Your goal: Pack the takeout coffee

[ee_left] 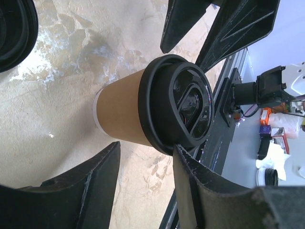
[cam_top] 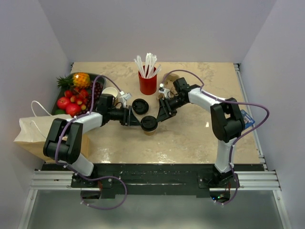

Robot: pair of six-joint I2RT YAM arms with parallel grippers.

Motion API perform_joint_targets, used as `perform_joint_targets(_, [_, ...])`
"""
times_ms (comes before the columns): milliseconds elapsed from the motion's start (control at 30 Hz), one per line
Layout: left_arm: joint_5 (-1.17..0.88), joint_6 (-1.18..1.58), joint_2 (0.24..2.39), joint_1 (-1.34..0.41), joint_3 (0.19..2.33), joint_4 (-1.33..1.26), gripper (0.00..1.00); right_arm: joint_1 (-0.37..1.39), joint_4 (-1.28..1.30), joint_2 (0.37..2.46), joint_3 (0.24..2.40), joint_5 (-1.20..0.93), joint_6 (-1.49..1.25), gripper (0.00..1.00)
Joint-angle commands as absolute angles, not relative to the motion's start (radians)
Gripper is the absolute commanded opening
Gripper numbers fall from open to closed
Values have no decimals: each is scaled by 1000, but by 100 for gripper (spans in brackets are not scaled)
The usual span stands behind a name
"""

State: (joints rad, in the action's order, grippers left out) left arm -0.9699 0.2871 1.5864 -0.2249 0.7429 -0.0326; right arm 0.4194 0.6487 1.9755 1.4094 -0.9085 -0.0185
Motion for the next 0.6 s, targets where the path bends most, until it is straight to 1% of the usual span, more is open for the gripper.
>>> perform_joint_targets(0, [-857, 202, 1620, -222, 745, 26, 51, 429, 663, 2000, 1436, -845, 29, 53])
perform_joint_targets(167, [-900, 207, 1603, -222, 761, 15, 51, 437, 696, 2006, 1440, -784, 66, 51])
perform_joint_targets(333, [-835, 180, 1603, -227, 736, 17, 51, 460, 715, 2006, 1411, -678, 117, 48])
perform_joint_targets(467, [-812, 155, 1598, -239, 729, 28, 50, 462, 689, 1991, 1382, -634, 114, 47])
perform_joint_targets(567, [-758, 120, 1605, -245, 727, 51, 49, 463, 673, 1991, 1371, -606, 115, 46])
